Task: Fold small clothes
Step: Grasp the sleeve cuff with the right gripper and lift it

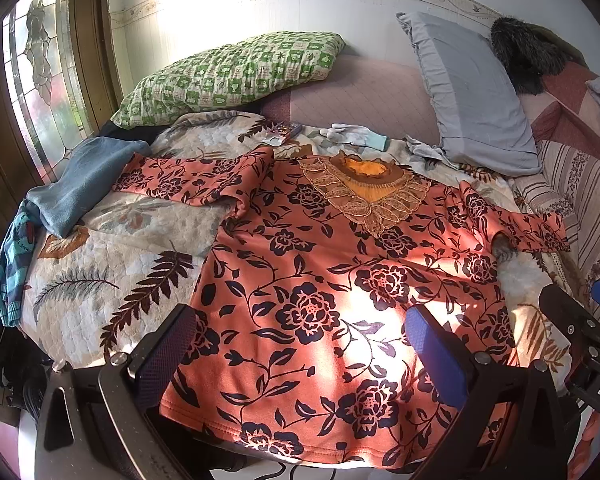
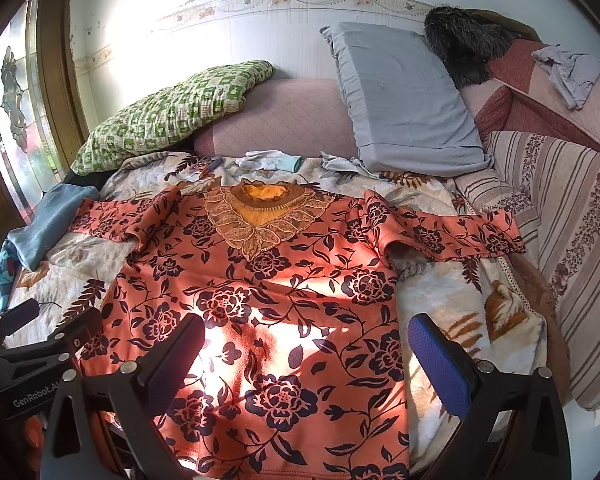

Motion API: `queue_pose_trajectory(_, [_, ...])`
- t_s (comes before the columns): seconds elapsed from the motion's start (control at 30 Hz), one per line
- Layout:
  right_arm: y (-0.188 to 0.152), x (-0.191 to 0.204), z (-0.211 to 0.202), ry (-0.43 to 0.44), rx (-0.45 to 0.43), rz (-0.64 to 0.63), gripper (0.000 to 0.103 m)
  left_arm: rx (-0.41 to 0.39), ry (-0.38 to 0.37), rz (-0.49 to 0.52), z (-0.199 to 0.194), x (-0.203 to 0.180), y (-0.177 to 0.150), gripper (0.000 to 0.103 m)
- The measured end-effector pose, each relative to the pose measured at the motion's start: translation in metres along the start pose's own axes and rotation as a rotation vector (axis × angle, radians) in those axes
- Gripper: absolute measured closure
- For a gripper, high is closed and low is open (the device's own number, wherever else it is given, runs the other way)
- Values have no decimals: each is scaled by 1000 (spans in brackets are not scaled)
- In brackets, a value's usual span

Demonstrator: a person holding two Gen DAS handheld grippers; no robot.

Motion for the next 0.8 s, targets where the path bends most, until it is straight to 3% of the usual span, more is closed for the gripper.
queue_pose_trajectory(0.33, [1, 0, 2, 3, 6, 5, 0, 4, -3, 5, 1, 0, -2, 0])
queue_pose_trajectory(0.47, [-4, -3, 11, 35, 25, 34, 0, 66, -42, -29, 17, 4, -12, 0])
queue_pose_trajectory(0.63, [-32, -40, 51, 172, 160, 235, 0, 206, -56, -120, 53, 17, -39, 0])
queue_pose_trajectory(0.7, [-44, -73, 66, 200, 191, 358, 0, 227, -48, -138, 62, 18, -45, 0])
queue_pose_trajectory(0.8, [-48, -142, 89, 180, 167, 543, 1, 242, -40, -112, 71, 15, -50, 0])
Point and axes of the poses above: each gripper's, at about its wrist camera, not at the fingertips, and z roughly the way its jaws point, x to its left, y to its top, the point moved 5 cm from there along z, roughly the way its jaws point, and after that the axes turned 9 degrees about -x, right-handed, at the moved point
